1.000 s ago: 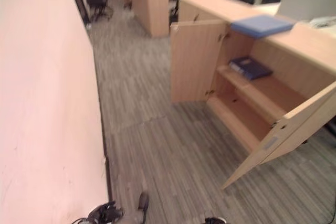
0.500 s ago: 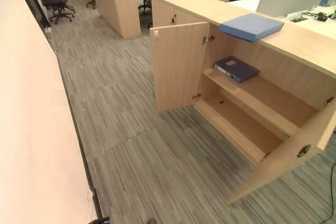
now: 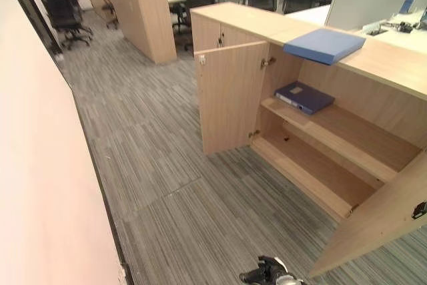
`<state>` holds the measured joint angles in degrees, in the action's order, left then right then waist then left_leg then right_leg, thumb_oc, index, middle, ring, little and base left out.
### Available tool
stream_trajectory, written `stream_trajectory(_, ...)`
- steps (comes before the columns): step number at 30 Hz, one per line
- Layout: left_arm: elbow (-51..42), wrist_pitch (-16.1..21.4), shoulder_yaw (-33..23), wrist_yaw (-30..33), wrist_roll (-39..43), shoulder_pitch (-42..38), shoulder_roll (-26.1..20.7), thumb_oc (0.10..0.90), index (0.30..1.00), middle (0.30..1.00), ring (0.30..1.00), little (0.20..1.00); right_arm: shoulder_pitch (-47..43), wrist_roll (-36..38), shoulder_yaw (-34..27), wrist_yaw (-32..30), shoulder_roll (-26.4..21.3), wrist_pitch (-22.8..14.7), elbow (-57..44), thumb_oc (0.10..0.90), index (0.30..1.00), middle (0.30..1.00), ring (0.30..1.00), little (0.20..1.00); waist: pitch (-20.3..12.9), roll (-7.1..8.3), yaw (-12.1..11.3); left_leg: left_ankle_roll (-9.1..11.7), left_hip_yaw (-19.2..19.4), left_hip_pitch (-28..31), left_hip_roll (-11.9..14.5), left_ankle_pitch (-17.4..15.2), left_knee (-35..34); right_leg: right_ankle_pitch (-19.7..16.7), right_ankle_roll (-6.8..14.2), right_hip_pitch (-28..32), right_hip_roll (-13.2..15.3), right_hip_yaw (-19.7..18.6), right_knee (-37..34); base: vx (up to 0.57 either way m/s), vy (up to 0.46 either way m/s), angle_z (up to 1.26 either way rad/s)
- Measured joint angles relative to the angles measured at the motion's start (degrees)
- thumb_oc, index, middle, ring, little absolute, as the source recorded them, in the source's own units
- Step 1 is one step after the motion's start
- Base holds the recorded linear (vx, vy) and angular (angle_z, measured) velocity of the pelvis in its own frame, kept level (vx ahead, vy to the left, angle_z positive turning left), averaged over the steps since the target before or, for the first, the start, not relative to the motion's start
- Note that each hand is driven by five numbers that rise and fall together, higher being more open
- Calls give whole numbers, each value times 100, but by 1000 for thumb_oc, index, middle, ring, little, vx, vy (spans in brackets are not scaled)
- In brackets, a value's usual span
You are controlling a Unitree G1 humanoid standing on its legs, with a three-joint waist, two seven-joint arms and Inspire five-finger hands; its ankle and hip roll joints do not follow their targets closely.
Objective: Put the empty folder in the office cabinet
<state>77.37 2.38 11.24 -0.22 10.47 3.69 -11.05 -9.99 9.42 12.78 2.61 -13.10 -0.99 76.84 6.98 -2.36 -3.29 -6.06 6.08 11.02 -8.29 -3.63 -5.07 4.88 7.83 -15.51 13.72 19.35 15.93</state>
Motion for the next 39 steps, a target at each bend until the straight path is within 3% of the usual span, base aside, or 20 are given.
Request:
stream_trajectory(2,106,-56,-255,0,-6,-68,-34,800,900,900,900,900,127,276,-324,41,158,-10,-54,800,900,900,900,900,117,172,180,62,-181,128,15,-32,2,-506,-43,181,-300,-29,-997,434,-283,35)
stream_trajectory(5,38,-64,-229,52,2,-28,-58,800,900,900,900,900,179,281,-238,41,183,14,79,800,900,900,900,900,102,163,201,398,-445,460,191,-243,1,-800,-362,590,-473,204,-923,394,-220,55)
stream_trajectory(7,-159,-40,-182,94,40,-37,-118,800,900,900,900,900,196,217,-225,41,194,31,97,800,900,900,900,900,63,205,149,456,-649,622,320,-322,3,-1027,-517,730,-512,337,-849,253,-123,67)
stream_trajectory(8,-171,-17,-170,101,40,-43,-123,800,900,900,900,900,197,185,-224,51,182,39,96,800,900,900,900,900,43,220,138,456,-649,642,349,-322,3,-1053,-724,752,-549,363,-856,381,-174,46)
stream_trajectory(10,-163,-51,130,112,30,-87,-95,800,900,900,900,900,228,167,-223,48,116,78,96,800,900,900,900,900,-15,67,161,499,-637,712,616,-295,31,-888,-834,1042,-814,501,-1101,272,-127,21)
stream_trajectory(13,-211,-59,212,125,7,-157,-129,800,900,900,900,900,342,170,-165,38,79,149,69,800,900,900,900,900,-16,126,175,704,-563,396,647,-576,820,-891,-1044,1380,-828,461,-1399,219,-114,-2)
stream_trajectory(15,-328,-72,346,140,-13,-208,-113,800,900,900,900,900,372,171,-97,38,-54,153,-11,800,900,900,900,900,-50,-27,218,727,-466,253,1042,-493,607,-771,-1024,1414,-973,484,-1339,203,-131,-12)
stream_trajectory(17,-442,-66,498,128,-20,-257,-86,800,900,900,900,900,340,155,-1,38,-145,155,-9,800,900,900,900,900,-82,-174,231,778,-626,324,1166,-550,583,-689,-960,1405,-1074,454,-1212,121,-91,-14)
stream_trajectory(20,-579,46,659,86,-159,-553,12,800,900,900,900,900,321,133,-10,36,-138,150,-10,800,900,900,900,900,-101,-147,321,836,-626,290,1209,-545,781,-529,-871,1404,-1130,467,-1152,186,-215,3)
stream_trajectory(22,-489,51,630,78,-234,-690,35,800,900,900,900,900,327,132,-2,38,-49,150,16,800,900,900,900,900,-65,3,316,1043,-592,22,1196,-673,1411,-443,-896,1462,-1099,440,-1202,194,-258,-9)
stream_trajectory(23,-362,54,281,74,-234,-708,-54,800,900,900,900,900,405,123,23,46,119,157,87,800,900,900,900,900,-81,245,264,1090,-395,-358,1231,-683,2605,-443,-900,1790,-1198,311,-1525,155,-228,-30)
stream_trajectory(25,-240,51,13,122,-225,-684,-99,800,900,900,900,900,453,123,64,51,172,149,179,800,900,900,900,900,-90,311,181,1237,-306,-886,1399,-542,3974,-462,-938,2080,-1318,224,-1755,149,-166,-41)
stream_trajectory(26,-226,64,-157,125,-128,-636,-92,800,900,900,900,900,517,123,153,43,161,142,236,800,900,900,900,900,-120,389,101,1203,-279,-1007,1460,-392,4469,-534,-1132,2201,-1364,184,-1829,177,-141,-38)
stream_trajectory(28,-283,145,-312,135,-30,-561,-60,800,900,900,900,900,528,127,166,27,113,151,273,800,900,900,900,900,-160,344,154,1225,-303,-1456,1663,7,5353,-403,-1264,2363,-1541,103,-1881,126,-55,-21)
stream_trajectory(29,-287,168,-398,131,40,-559,-55,800,900,900,900,900,495,122,177,21,119,155,340,800,900,900,900,900,-146,345,129,1139,-256,-1566,1694,-110,5461,-401,-1320,2404,-1553,39,-1915,135,24,-30)
stream_trajectory(32,-383,192,-479,128,66,-590,-85,800,900,900,900,900,475,68,200,-2,80,165,454,800,900,900,900,900,-140,515,-19,980,-189,-1791,1503,-252,4069,-411,-1405,2470,-1399,-207,-2022,92,38,-36)
stream_trajectory(36,-360,191,-407,144,116,-658,-58,800,900,900,900,900,545,-2,208,-14,-85,182,460,800,900,900,900,900,-39,455,-14,1219,-558,-1806,1244,464,1201,-287,-1216,2626,-1353,-390,-2136,227,99,-29)
stream_trajectory(37,-356,188,-418,157,179,-649,-31,800,900,900,900,900,534,-1,208,-14,-119,187,481,800,900,900,900,900,0,387,-3,1347,-846,-1758,1207,854,114,-286,-1112,2617,-1412,-508,-2136,278,101,-46)
stream_trajectory(38,-376,224,-491,164,319,-759,39,800,900,900,900,900,479,3,166,-26,-203,174,471,800,900,900,900,900,252,238,-17,1402,-1287,-1975,1213,1190,-57,-291,-1143,2734,-1537,-611,-2119,257,102,-61)
stream_trajectory(39,-438,284,-493,162,412,-762,71,800,900,900,900,900,490,2,154,-25,-237,180,474,800,900,900,900,900,295,197,-68,1377,-1315,-2012,1224,1273,-56,-301,-1160,2829,-1567,-678,-2089,321,147,-55)
